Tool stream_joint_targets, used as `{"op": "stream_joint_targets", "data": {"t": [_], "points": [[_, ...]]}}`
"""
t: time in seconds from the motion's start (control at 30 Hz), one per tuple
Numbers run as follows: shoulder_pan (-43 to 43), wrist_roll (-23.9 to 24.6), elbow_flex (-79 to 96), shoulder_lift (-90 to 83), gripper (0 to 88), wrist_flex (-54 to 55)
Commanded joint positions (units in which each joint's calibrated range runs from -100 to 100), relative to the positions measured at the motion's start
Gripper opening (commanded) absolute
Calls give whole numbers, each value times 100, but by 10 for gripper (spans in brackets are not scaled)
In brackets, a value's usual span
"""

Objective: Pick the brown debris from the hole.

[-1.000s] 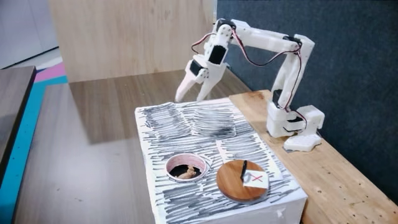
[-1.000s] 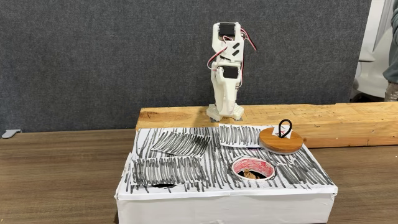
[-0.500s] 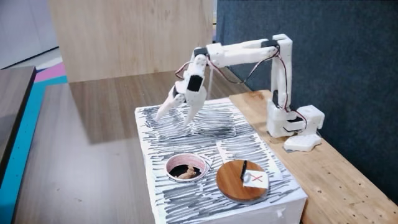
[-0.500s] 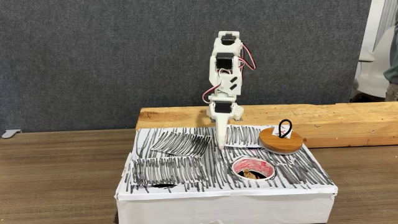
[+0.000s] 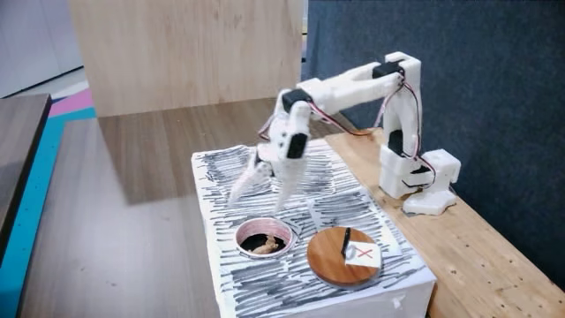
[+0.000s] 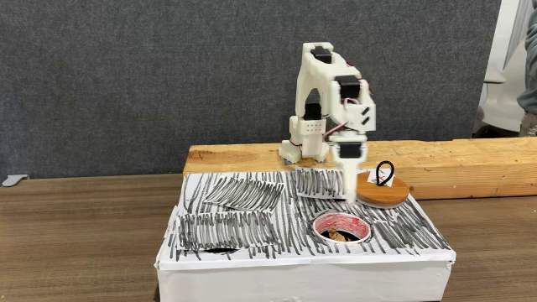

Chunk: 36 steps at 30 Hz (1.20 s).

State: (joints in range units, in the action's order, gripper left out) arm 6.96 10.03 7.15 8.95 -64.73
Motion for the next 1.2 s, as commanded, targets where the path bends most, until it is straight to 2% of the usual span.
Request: {"op": "stream_joint_targets", "data": {"t": [0.0, 0.27, 0.53, 1.0, 1.17], "points": [[394, 36, -75, -41, 336, 54], [167, 78, -66, -16, 336, 96], [-374, 893, -49, 738, 341, 205], [-389, 1002, -57, 780, 337, 238], [-381, 1459, -66, 922, 337, 247]]}}
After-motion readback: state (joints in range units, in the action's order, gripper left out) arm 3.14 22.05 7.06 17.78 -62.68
